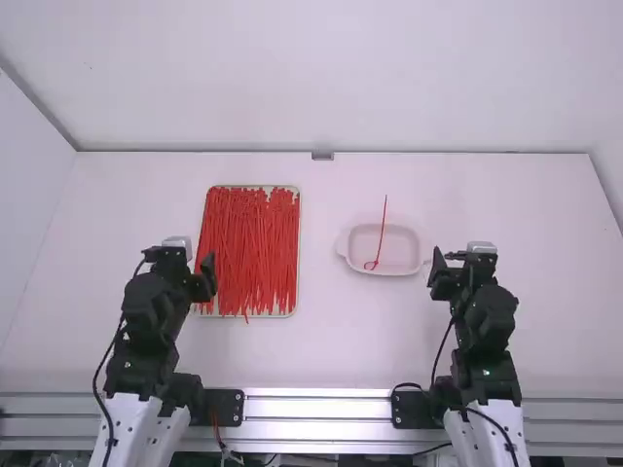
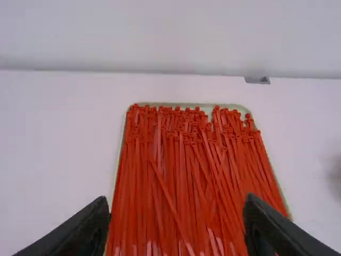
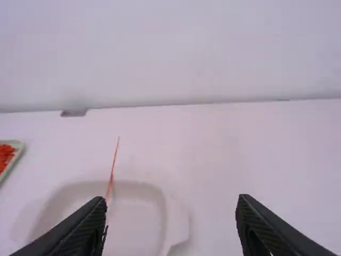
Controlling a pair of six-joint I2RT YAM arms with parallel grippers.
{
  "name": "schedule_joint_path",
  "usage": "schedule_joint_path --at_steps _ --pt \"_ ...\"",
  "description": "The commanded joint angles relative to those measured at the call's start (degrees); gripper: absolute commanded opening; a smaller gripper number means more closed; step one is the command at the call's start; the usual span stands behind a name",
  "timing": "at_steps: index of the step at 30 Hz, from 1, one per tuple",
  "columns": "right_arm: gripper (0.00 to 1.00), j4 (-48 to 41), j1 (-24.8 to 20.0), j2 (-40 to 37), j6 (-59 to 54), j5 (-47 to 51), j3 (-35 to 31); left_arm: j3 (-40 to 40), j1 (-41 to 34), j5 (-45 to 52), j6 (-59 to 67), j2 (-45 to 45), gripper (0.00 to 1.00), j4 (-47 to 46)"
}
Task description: Fasten the cable tie
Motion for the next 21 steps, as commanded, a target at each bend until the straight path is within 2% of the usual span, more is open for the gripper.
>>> schedule_joint_path --at_steps 1,10,17,21 --pt "0.59 0.2 0.1 -3.4 -0.4 -0.1 -3.5 -3.2 0.2 -0.6 2.4 -3.4 0.59 2.3" --pt "0.39 0.2 0.1 -15.1 -0.4 -0.1 -15.1 -14.8 0.2 -0.6 2.4 -14.9 0.39 10.3" --pt "0.27 0.2 0.1 -21.9 -0.4 -0.1 -15.7 -21.4 0.2 -0.6 2.4 -21.6 0.28 10.3" --pt "0.2 0.2 0.1 -24.3 -0.4 -0.1 -15.7 -21.7 0.2 -0.6 2.4 -24.7 0.21 10.3"
